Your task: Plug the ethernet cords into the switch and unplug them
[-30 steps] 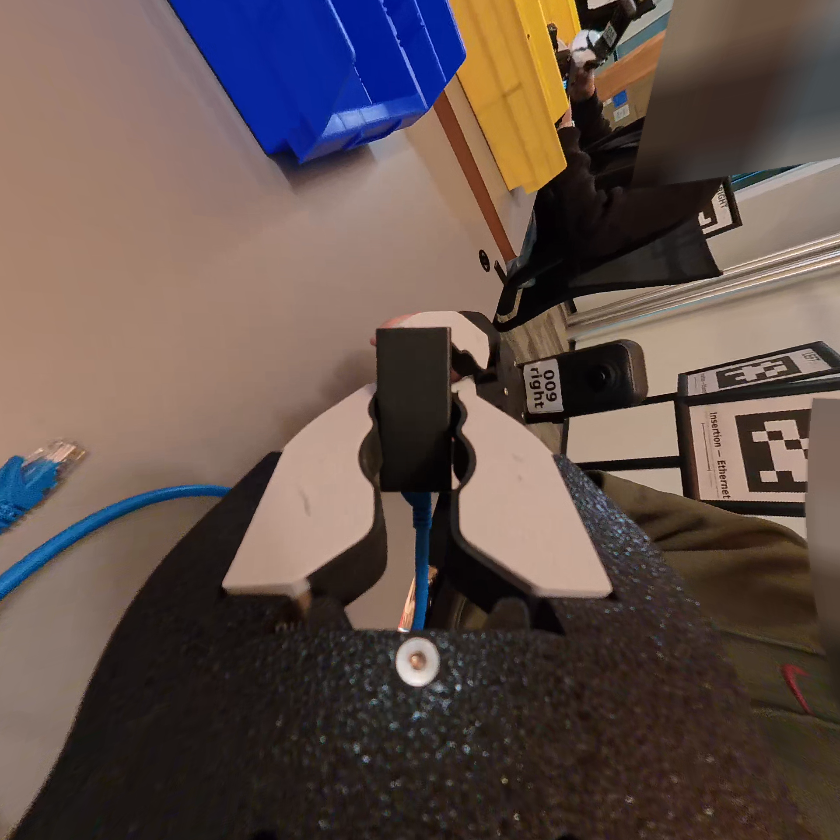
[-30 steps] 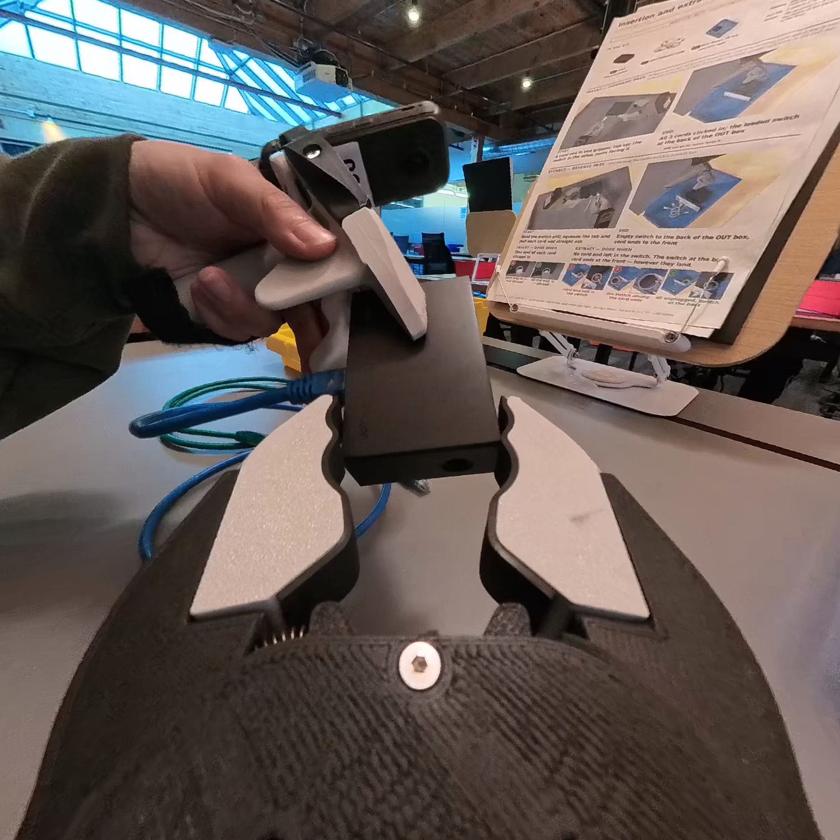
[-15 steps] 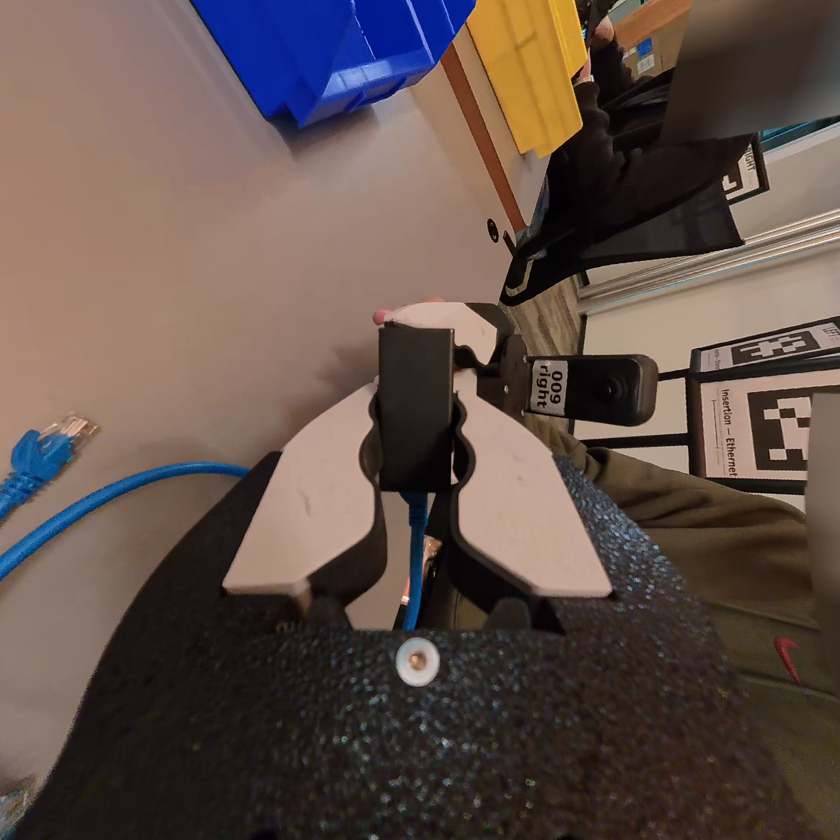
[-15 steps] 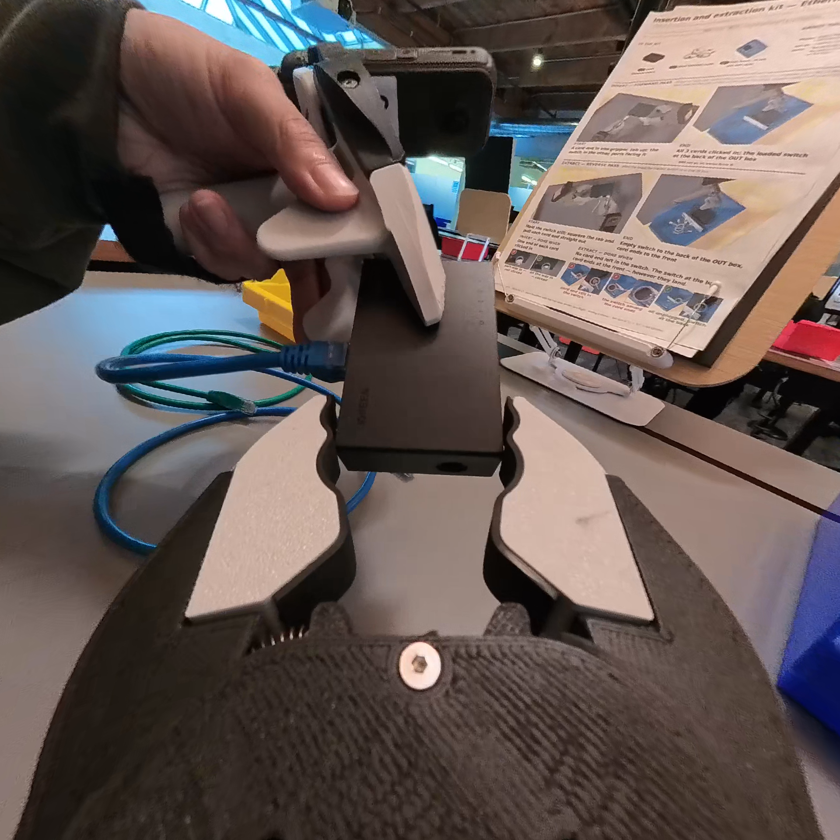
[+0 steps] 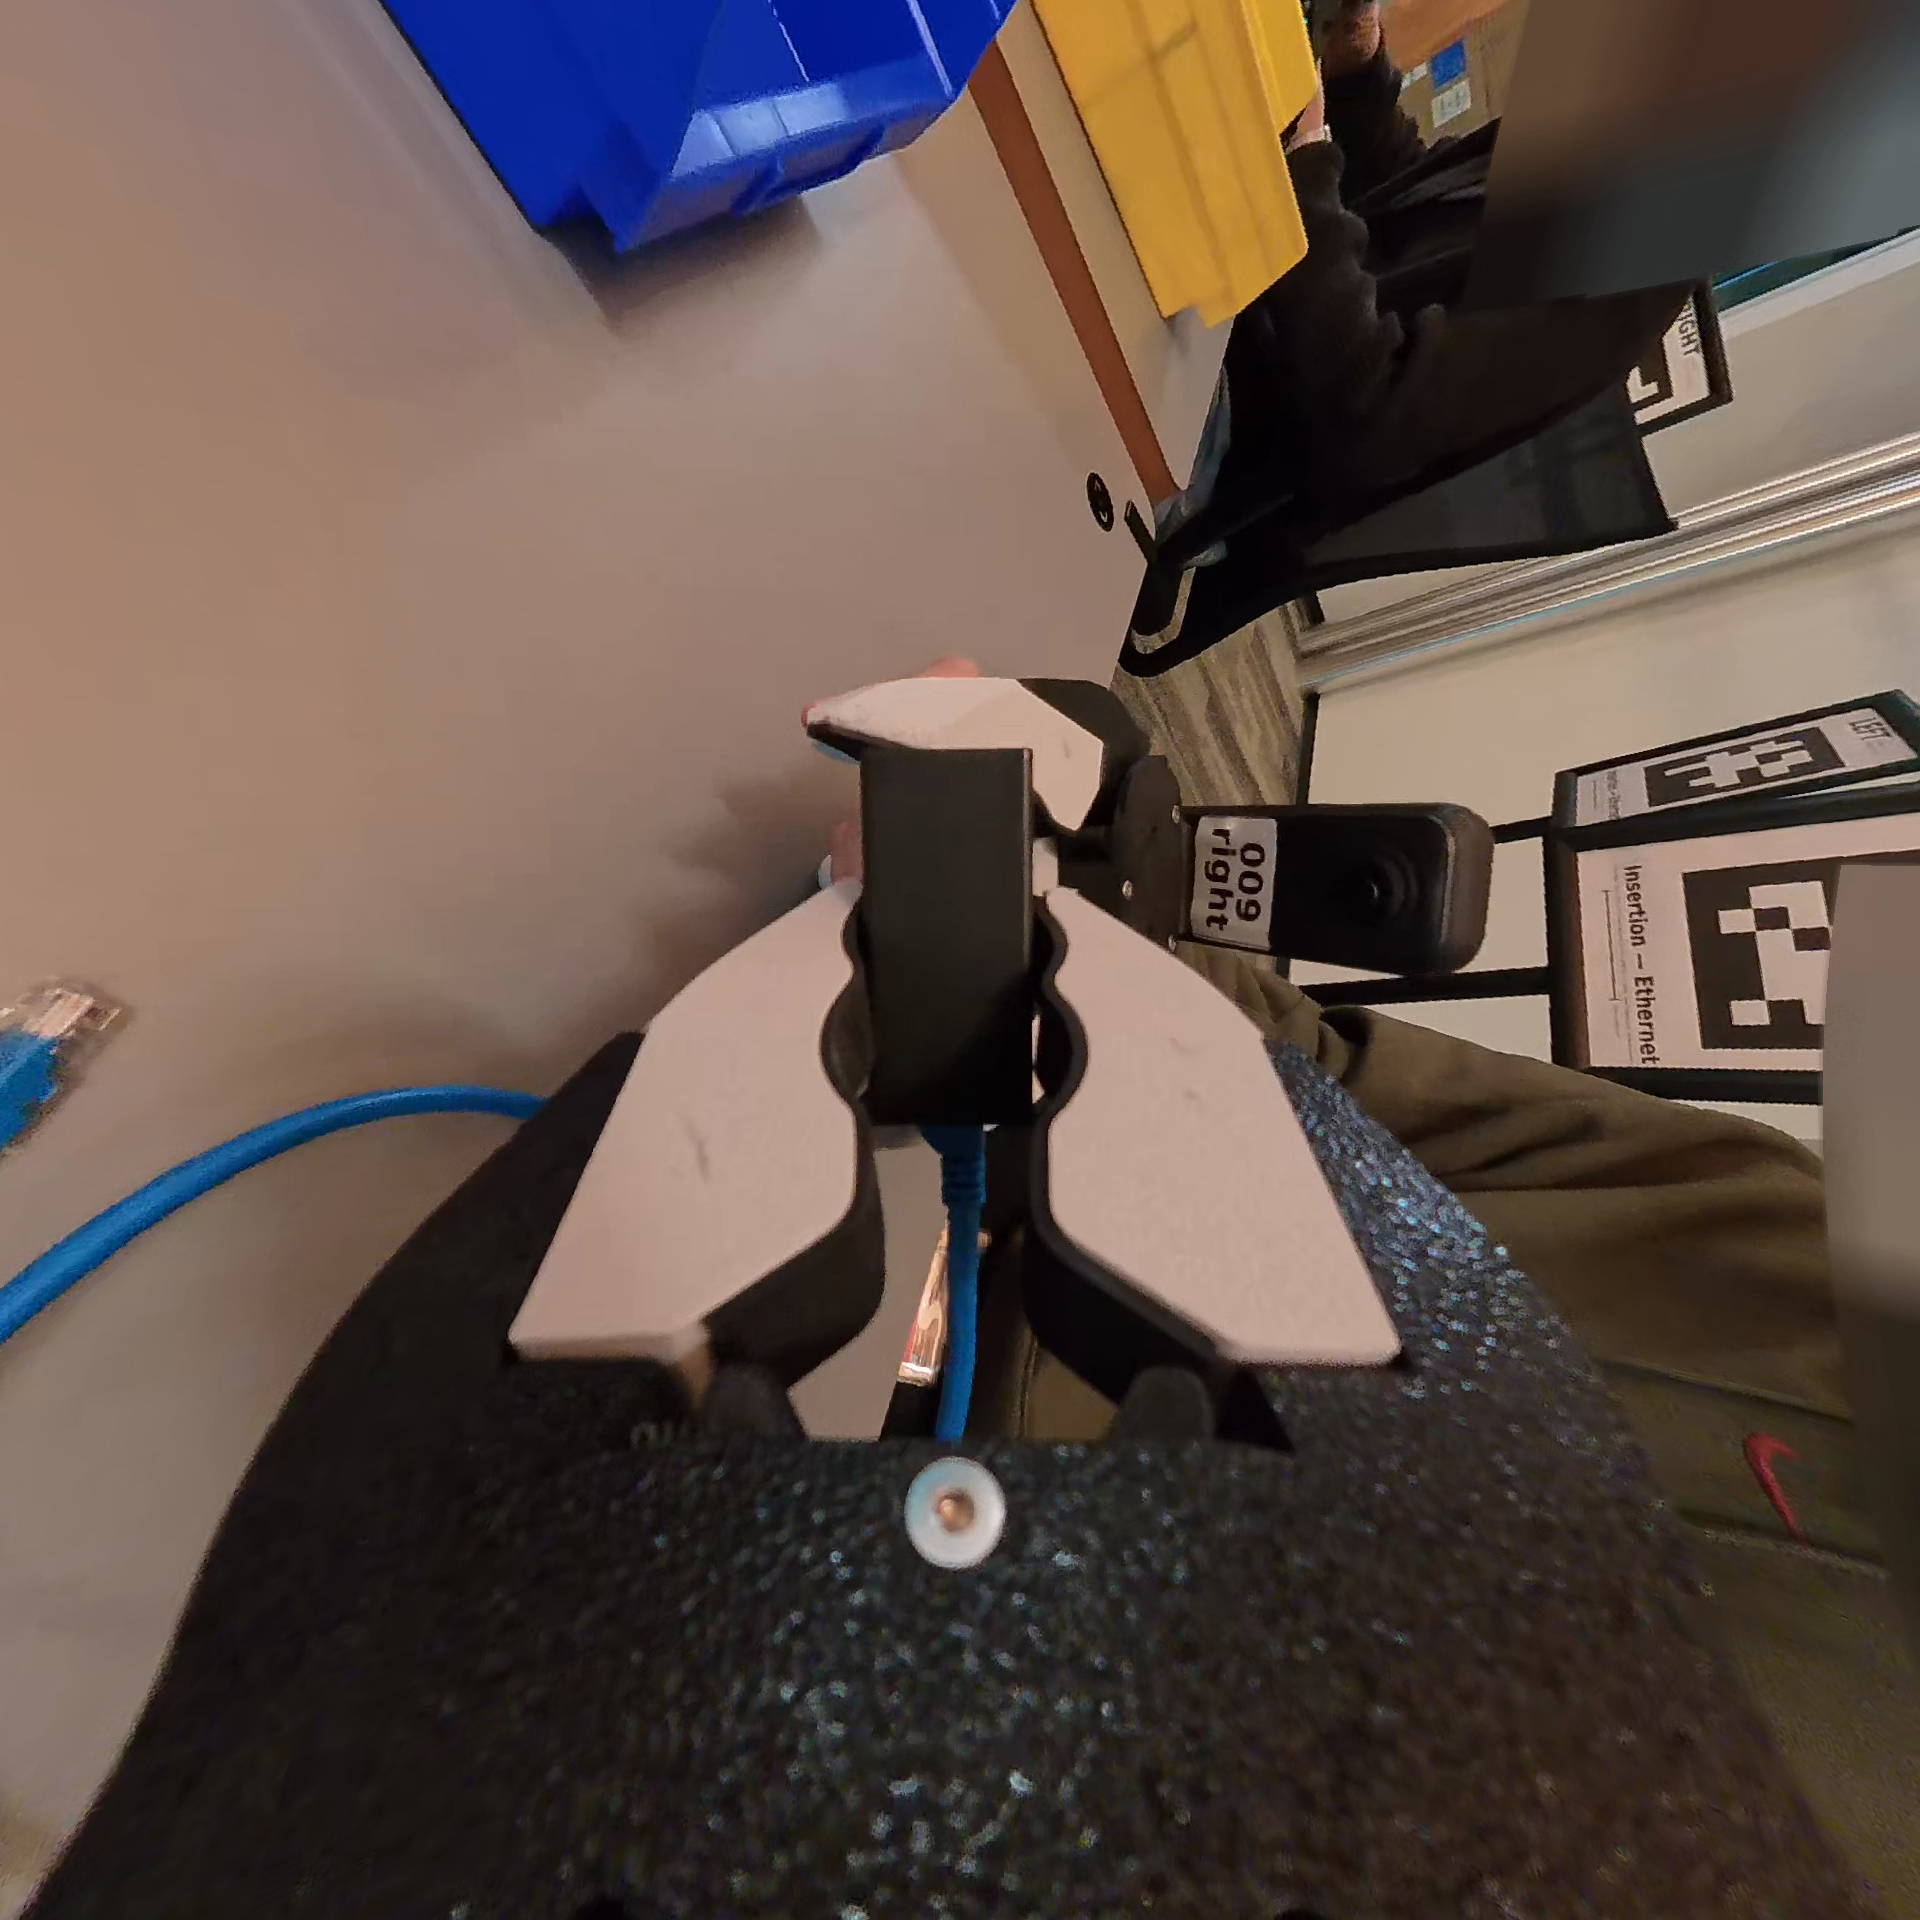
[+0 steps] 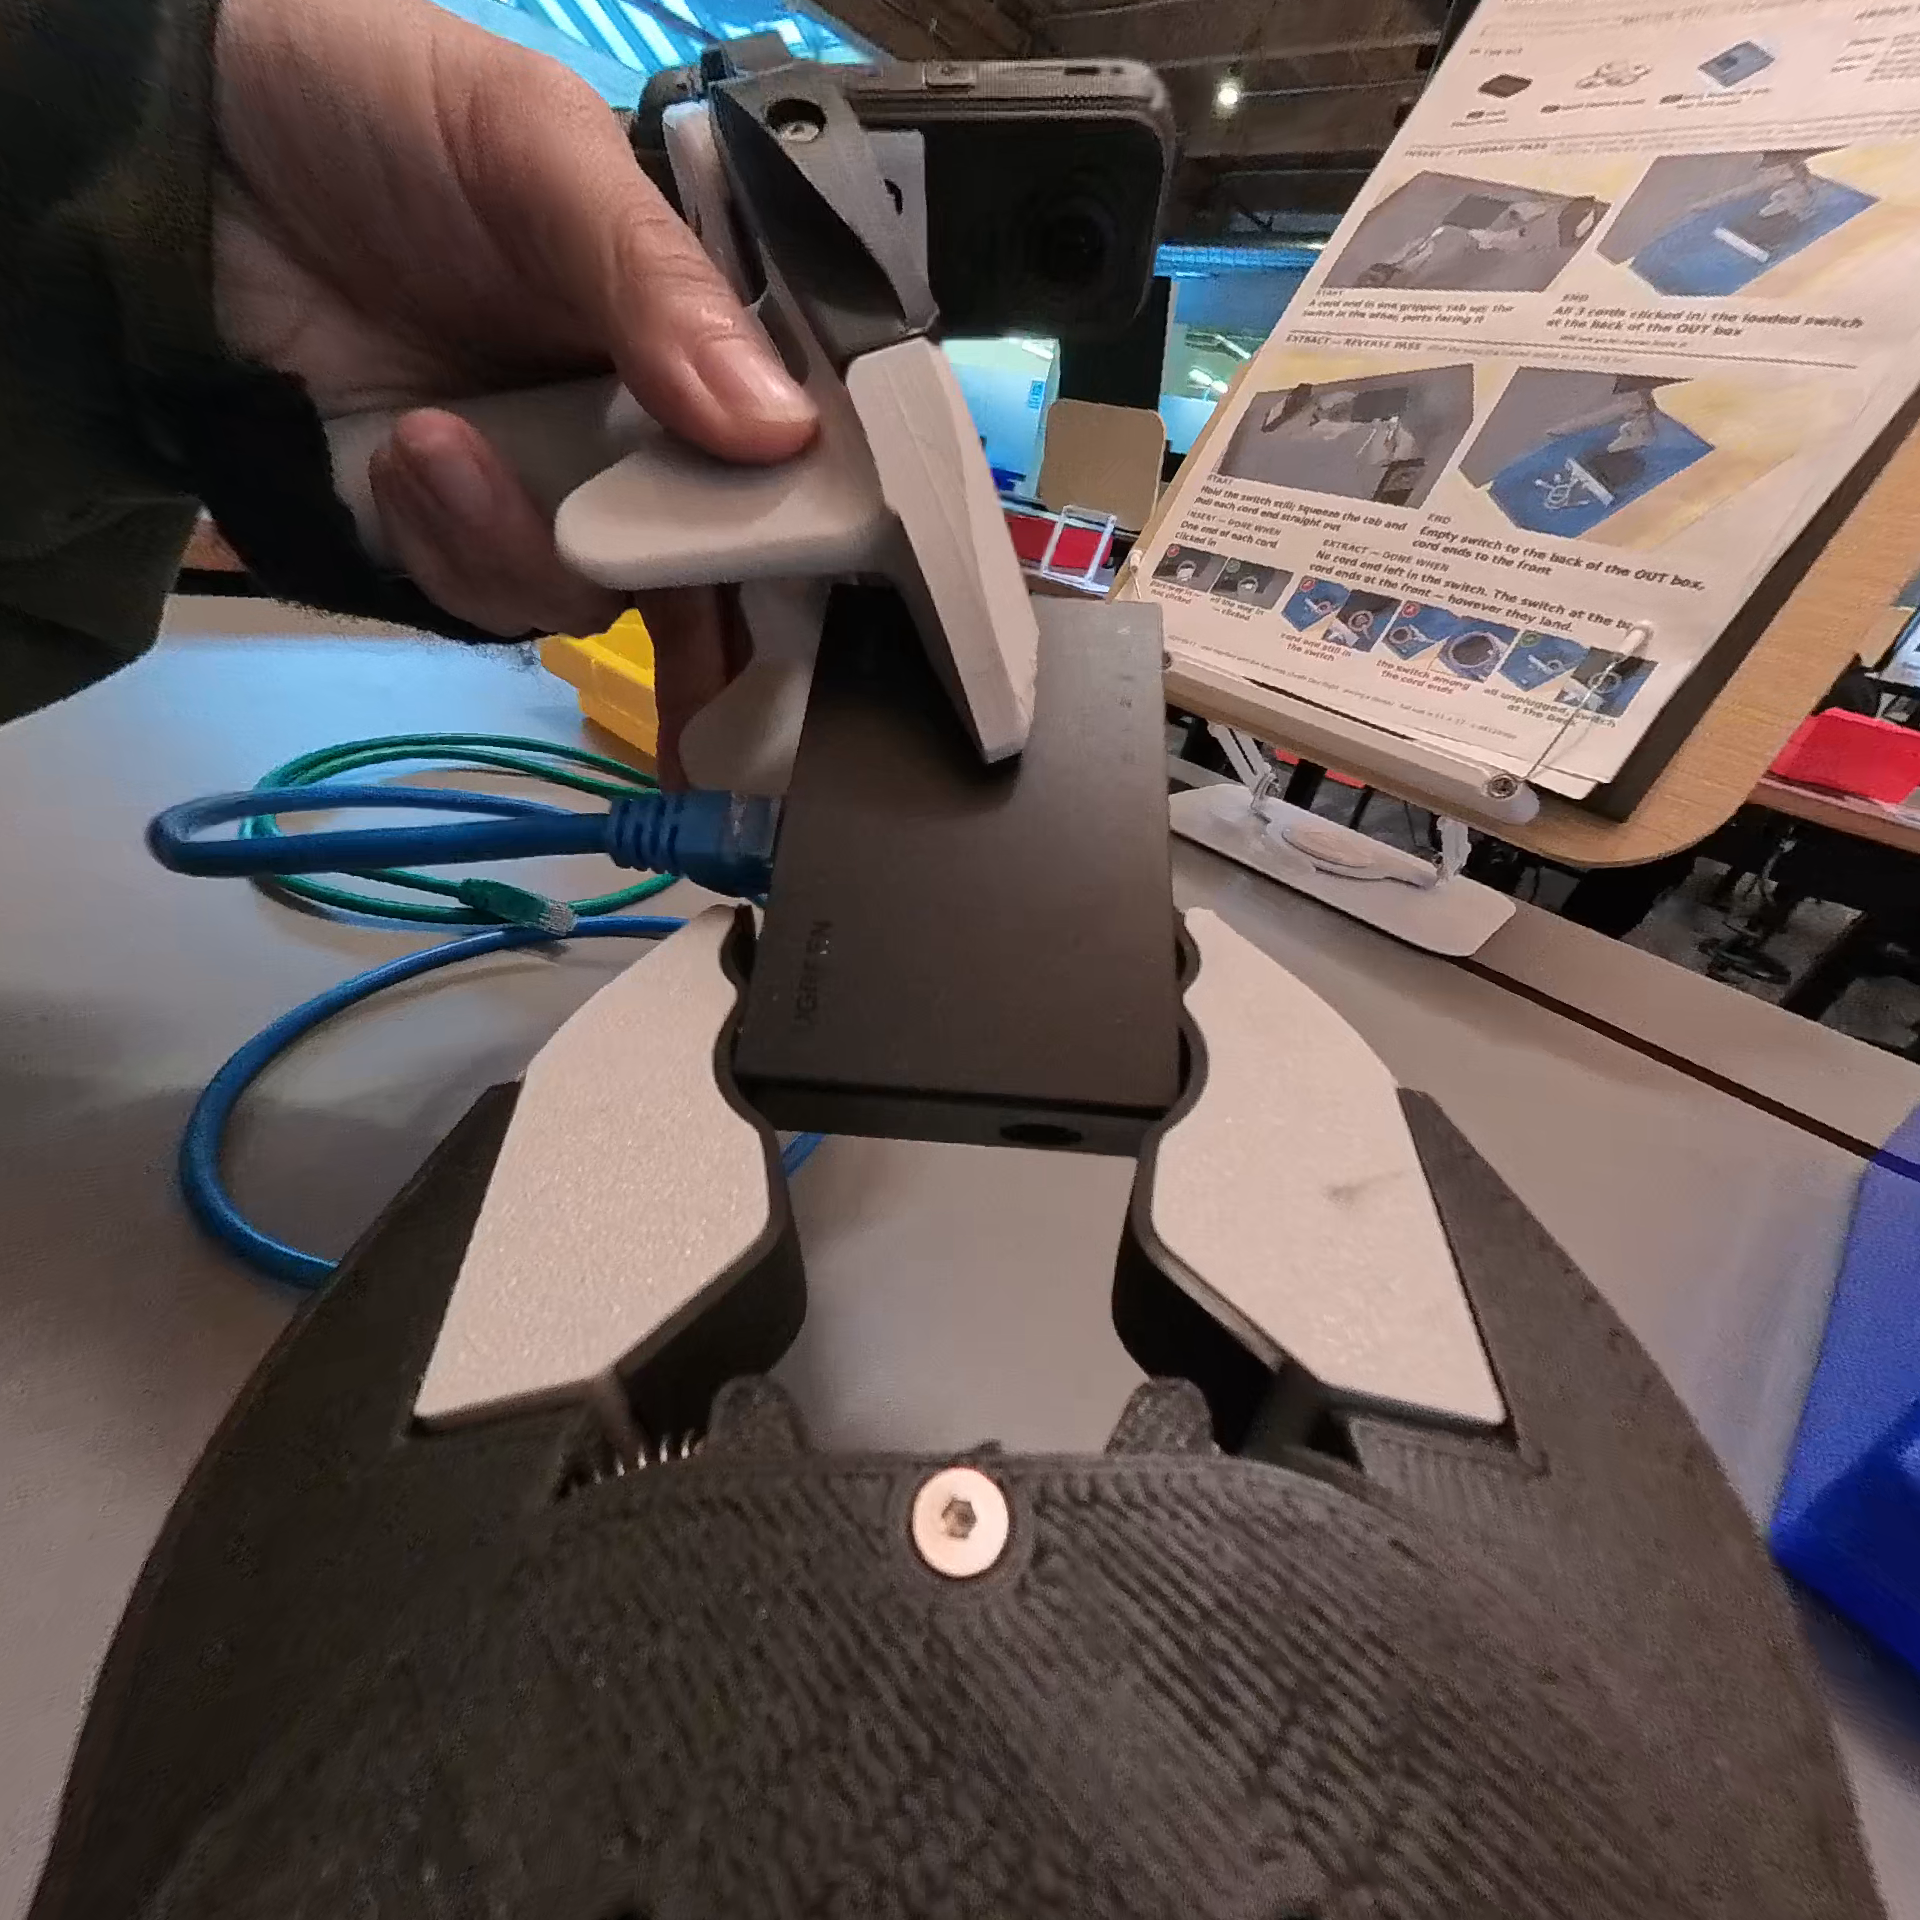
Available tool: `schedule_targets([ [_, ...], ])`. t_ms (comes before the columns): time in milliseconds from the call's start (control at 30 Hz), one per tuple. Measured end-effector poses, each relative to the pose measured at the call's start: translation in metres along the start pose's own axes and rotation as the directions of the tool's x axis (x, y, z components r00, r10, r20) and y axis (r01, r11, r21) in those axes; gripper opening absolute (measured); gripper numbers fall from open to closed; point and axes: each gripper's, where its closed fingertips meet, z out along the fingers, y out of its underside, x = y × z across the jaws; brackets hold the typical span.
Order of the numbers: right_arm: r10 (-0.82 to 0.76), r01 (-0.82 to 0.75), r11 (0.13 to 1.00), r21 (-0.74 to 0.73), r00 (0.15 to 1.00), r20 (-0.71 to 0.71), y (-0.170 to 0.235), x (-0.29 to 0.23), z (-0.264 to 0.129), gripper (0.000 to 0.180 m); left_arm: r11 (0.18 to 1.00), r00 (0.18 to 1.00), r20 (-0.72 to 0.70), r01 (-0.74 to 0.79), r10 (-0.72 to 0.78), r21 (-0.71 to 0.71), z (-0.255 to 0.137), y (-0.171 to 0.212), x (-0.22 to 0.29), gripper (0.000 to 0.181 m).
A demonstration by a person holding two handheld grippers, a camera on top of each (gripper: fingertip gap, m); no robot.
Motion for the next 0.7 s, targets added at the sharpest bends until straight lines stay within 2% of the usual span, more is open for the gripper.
schedule_targets([
  [167, -0.007, 0.007, 1.000, 0.003, 1.000, -0.023, -0.0004, 0.0020, -0.0002, 0.073, 1.000, 0.997, 0.070, -0.020, 0.020, 0.000, -0.0016, -0.0002, -0.0058, 0.026],
  [700, 0.020, -0.020, 1.000, -0.023, 1.000, 0.018, 0.0027, -0.0001, 0.0026, 0.073, 1.000, 0.999, 0.050, -0.020, 0.021, -0.021, -0.0005, 0.0005, -0.0031, 0.026],
])
